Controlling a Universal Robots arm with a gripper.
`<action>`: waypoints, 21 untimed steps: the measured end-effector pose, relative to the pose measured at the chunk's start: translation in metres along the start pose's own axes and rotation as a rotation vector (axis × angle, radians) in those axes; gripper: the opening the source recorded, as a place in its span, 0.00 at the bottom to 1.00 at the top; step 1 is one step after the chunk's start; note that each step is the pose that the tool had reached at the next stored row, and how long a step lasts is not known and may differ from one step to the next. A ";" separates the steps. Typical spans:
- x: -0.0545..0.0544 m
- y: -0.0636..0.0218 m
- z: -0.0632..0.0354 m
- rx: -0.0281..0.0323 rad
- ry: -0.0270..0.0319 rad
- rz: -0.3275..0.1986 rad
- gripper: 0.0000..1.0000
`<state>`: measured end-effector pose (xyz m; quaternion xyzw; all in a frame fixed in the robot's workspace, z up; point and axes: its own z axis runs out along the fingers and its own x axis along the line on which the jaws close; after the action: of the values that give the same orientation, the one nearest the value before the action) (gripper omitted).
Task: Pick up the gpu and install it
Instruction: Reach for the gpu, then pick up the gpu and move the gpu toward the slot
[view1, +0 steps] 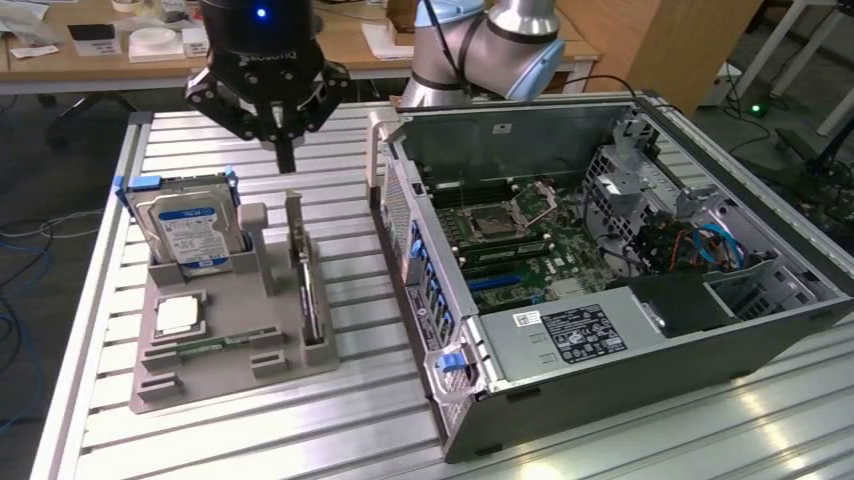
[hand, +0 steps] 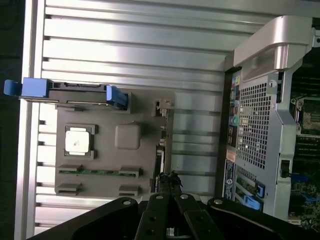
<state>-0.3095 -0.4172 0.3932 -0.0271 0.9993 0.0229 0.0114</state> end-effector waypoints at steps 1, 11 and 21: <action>0.002 0.0000 0.0000 0.0000 0.0000 -0.001 0.11; 0.011 0.0004 -0.0002 -0.0001 0.0002 -0.005 0.11; 0.011 0.0004 -0.0003 -0.0001 0.0002 -0.005 0.23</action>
<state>-0.3205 -0.4175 0.3932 -0.0295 0.9992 0.0229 0.0113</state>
